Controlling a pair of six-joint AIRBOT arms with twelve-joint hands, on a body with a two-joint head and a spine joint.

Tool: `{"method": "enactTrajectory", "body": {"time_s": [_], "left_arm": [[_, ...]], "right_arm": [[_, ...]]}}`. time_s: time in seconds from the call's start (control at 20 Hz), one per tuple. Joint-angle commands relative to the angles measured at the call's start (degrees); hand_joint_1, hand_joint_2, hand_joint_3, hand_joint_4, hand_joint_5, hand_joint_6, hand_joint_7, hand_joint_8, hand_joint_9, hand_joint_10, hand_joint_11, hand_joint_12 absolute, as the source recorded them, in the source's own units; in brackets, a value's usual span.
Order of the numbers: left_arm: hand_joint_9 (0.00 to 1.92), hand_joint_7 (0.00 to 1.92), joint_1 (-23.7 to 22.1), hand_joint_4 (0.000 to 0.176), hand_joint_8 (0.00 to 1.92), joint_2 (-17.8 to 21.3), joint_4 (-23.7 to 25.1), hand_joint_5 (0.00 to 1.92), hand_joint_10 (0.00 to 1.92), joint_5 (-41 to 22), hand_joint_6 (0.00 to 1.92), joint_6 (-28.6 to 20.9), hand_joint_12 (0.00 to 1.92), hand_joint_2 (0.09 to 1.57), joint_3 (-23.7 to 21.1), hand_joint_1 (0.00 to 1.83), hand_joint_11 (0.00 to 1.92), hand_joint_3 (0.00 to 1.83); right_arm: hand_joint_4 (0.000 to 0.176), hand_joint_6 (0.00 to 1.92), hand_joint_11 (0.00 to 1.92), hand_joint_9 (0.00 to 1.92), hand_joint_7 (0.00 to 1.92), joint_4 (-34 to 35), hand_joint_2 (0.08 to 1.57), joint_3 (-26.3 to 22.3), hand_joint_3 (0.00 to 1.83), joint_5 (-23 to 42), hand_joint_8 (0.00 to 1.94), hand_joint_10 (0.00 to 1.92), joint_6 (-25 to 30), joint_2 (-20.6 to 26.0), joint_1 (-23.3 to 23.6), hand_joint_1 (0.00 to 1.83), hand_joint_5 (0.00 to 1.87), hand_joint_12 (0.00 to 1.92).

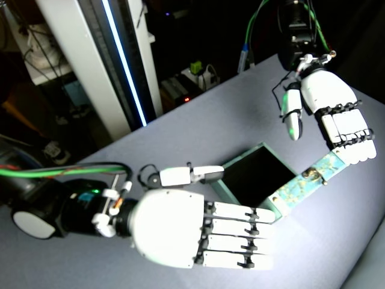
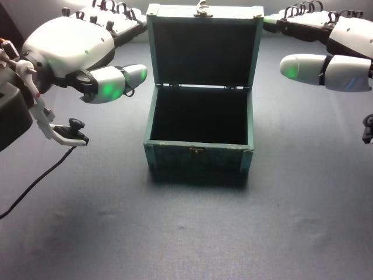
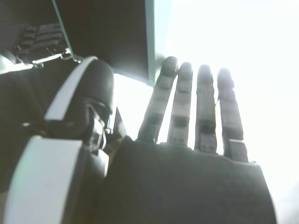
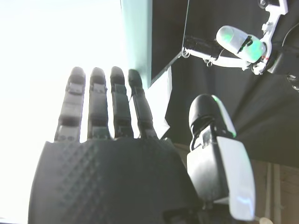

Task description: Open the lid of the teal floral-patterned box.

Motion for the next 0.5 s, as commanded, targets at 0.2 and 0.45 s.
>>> {"method": "enactTrajectory", "body": {"time_s": [0.2, 0.45], "left_arm": [[0.05, 0.06, 0.4, 0.0, 0.0, 1.71, -1.78, 0.12, 0.0, -8.51, 0.01, 0.11, 0.04, 1.57, -0.25, 0.0, 0.05, 0.09], [0.06, 0.08, 1.1, 0.0, 0.0, 3.91, -4.18, 0.12, 0.0, -9.69, 0.0, 2.28, 0.03, 1.57, -1.41, 0.0, 0.04, 0.11]], "right_arm": [[0.0, 0.0, 0.04, 0.09, 0.15, 2.96, 1.32, -0.5, 0.01, 7.87, 0.0, 0.0, 0.53, 1.12, 0.86, 0.0, 0.18, 0.05], [0.0, 0.0, 0.06, 0.08, 0.15, 3.38, 1.29, -0.68, 0.0, 7.85, 0.0, 0.0, 0.53, 1.56, 0.85, 0.0, 0.19, 0.06]]}}
